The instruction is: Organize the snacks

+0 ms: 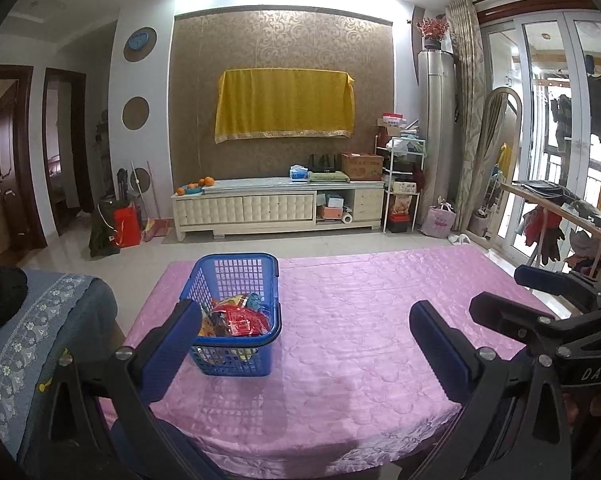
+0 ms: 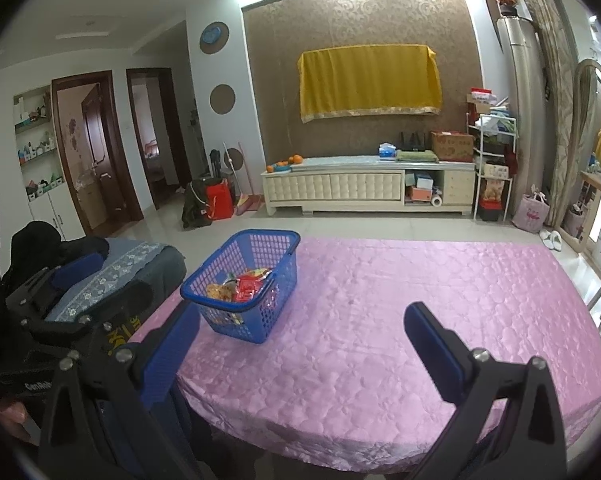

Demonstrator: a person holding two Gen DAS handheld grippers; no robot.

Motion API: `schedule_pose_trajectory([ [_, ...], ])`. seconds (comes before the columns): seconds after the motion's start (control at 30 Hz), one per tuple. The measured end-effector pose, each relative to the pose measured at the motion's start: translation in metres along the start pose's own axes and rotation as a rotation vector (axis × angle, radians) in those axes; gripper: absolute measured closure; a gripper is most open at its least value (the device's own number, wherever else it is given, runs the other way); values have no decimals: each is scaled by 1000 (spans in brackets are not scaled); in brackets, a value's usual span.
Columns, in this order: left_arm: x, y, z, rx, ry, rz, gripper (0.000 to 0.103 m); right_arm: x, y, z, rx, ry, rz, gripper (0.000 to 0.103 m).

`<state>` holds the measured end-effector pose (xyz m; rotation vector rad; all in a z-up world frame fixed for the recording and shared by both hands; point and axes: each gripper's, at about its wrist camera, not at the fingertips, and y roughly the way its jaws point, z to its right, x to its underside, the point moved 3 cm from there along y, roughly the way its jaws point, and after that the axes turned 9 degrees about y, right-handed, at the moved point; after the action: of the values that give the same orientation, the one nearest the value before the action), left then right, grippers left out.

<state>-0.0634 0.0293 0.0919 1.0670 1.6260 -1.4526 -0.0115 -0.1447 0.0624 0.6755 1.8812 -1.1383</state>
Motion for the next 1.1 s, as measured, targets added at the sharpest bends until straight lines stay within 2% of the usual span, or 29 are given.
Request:
schedule_pose_trajectory([
  [1.1,3,-4,1,-2,-6,-4,0,4,0,-3,5,-14,-8,0],
])
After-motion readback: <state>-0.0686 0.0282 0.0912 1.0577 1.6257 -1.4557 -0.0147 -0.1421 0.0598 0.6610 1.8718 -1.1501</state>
